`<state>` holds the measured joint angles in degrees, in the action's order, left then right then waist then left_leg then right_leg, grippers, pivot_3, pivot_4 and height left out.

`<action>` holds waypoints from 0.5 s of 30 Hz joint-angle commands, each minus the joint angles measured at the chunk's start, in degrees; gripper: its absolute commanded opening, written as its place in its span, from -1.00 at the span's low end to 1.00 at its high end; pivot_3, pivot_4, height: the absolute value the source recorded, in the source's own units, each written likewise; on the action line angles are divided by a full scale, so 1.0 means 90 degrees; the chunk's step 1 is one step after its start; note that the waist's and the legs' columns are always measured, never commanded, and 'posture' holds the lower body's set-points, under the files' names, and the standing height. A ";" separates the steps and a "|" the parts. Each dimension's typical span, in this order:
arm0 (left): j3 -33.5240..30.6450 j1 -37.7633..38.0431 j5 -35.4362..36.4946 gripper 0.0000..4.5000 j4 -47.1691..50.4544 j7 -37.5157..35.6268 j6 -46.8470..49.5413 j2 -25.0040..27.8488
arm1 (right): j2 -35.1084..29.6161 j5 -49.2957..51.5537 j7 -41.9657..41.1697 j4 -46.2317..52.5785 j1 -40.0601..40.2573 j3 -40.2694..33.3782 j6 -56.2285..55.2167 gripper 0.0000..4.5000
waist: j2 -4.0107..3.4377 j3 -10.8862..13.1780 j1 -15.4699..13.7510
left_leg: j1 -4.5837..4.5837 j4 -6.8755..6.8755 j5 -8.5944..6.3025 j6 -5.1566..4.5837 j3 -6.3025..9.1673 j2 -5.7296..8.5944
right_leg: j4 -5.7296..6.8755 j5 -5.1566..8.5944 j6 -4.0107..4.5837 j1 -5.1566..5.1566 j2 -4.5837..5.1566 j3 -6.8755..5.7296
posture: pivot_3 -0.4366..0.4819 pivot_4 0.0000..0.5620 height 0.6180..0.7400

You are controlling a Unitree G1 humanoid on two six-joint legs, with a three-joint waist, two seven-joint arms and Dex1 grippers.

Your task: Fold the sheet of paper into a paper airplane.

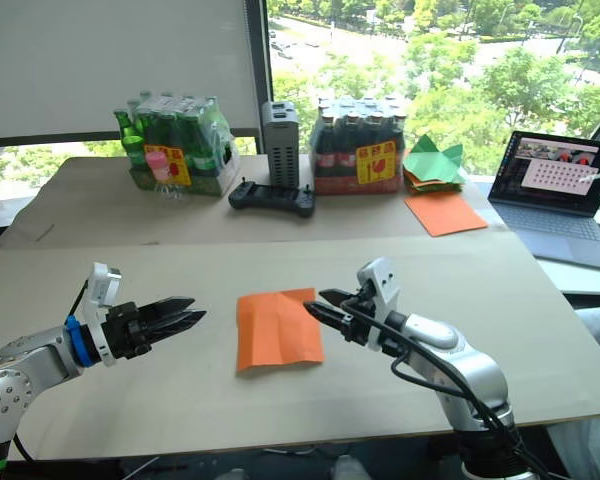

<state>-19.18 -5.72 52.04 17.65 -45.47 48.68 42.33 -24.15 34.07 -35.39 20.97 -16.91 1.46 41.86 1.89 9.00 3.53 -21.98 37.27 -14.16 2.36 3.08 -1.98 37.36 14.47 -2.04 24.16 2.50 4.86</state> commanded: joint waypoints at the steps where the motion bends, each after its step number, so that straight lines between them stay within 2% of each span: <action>1: -0.0038 -0.0118 -0.0078 0.37 0.0090 0.0097 -0.0147 0.0017 | -0.0039 0.0078 0.0000 0.0311 -0.0016 -0.0038 -0.0011 0.03 | 0.0000 0.0000 -0.0001 | 0.0000 0.0000 0.0000 0.0000 0.0000 0.0000 | 0.0000 0.0000 0.0000 0.0000 0.0000 0.0000 | -0.05 -0.47 1.00; 6: -0.0058 -0.0340 0.0091 0.37 -0.0056 0.0234 -0.0034 -0.0170 | 0.0062 0.0065 0.0115 0.0293 -0.0014 -0.0048 -0.0078 0.03 | 0.0000 0.0000 -0.0009 | 0.0000 0.0001 0.0000 0.0000 0.0000 0.0001 | 0.0000 0.0000 0.0000 -0.0001 0.0000 0.0000 | -0.05 -0.47 1.00; 7: -0.0038 -0.0365 0.0090 0.37 -0.0052 0.0239 -0.0032 -0.0198 | 0.0092 0.0076 0.0135 0.0289 -0.0022 -0.0063 -0.0096 -0.09 | 0.0000 0.0000 -0.0008 | -0.0001 0.0001 0.0000 0.0000 0.0001 0.0000 | 0.0000 0.0000 0.0000 0.0000 0.0000 0.0000 | -0.05 -0.47 1.00; 10: 0.0045 -0.0464 0.0138 0.03 -0.0024 0.0289 0.0037 -0.0299 | 0.0133 0.0091 0.0131 0.0288 -0.0024 -0.0071 -0.0121 -0.49 | 0.0000 0.0000 -0.0007 | -0.0001 0.0001 0.0000 0.0000 0.0001 0.0000 | 0.0002 0.0000 0.0000 0.0000 0.0000 0.0000 | -0.05 -0.47 1.00; 12: 0.0119 -0.0497 0.0130 -0.31 0.0010 0.0241 0.0040 -0.0326 | 0.0143 0.0085 0.0119 0.0291 -0.0022 -0.0063 -0.0127 -0.84 | 0.0000 0.0000 -0.0010 | 0.0000 0.0001 0.0000 0.0000 0.0001 0.0001 | 0.0002 0.0000 0.0000 0.0000 0.0000 0.0000 | -0.05 -0.47 1.00; 13: 0.0147 -0.0504 0.0126 -0.42 0.0023 0.0226 0.0046 -0.0338 | 0.0150 0.0082 0.0120 0.0294 -0.0023 -0.0061 -0.0130 -0.95 | 0.0000 0.0000 -0.0009 | 0.0000 0.0002 0.0000 0.0000 0.0001 0.0001 | 0.0002 0.0000 0.0000 -0.0001 0.0000 0.0000 | -0.05 -0.47 1.00; 15: 0.0213 -0.0523 0.0120 -0.71 0.0028 0.0208 0.0055 -0.0358 | 0.0163 0.0075 0.0124 0.0293 -0.0027 -0.0055 -0.0135 -1.00 | 0.0000 0.0000 -0.0008 | -0.0001 0.0002 0.0000 0.0000 0.0001 0.0001 | 0.0002 0.0000 0.0000 0.0000 0.0000 0.0000 | -0.05 -0.47 1.00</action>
<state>-17.12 -9.32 52.12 16.67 -43.25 49.02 39.02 -22.93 34.03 -34.21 21.08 -16.90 1.55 41.82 1.89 9.00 3.46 -21.98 37.29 -14.16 2.36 3.09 -1.97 37.38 14.47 -2.04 24.16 2.50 4.86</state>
